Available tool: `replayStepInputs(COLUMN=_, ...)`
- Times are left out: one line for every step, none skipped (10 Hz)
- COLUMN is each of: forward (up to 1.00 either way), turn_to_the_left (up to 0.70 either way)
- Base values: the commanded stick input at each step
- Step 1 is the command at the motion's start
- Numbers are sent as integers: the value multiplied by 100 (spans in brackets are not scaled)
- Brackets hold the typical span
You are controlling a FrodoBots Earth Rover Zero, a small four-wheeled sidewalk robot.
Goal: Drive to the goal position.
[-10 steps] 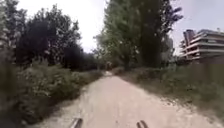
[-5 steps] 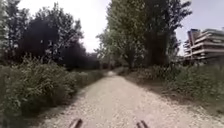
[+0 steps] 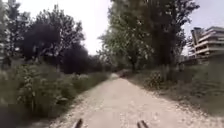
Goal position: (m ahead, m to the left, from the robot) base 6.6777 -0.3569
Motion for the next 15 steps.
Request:
replayStepInputs(forward=85, turn_to_the_left=0)
replayStepInputs(forward=85, turn_to_the_left=0)
replayStepInputs(forward=85, turn_to_the_left=-16)
replayStepInputs(forward=85, turn_to_the_left=-33)
replayStepInputs(forward=85, turn_to_the_left=-23)
replayStepInputs(forward=85, turn_to_the_left=0)
replayStepInputs(forward=85, turn_to_the_left=0)
replayStepInputs(forward=85, turn_to_the_left=0)
replayStepInputs(forward=85, turn_to_the_left=0)
replayStepInputs(forward=85, turn_to_the_left=-26)
replayStepInputs(forward=85, turn_to_the_left=-29)
replayStepInputs(forward=85, turn_to_the_left=-6)
replayStepInputs(forward=85, turn_to_the_left=0)
replayStepInputs(forward=85, turn_to_the_left=0)
replayStepInputs(forward=85, turn_to_the_left=0)
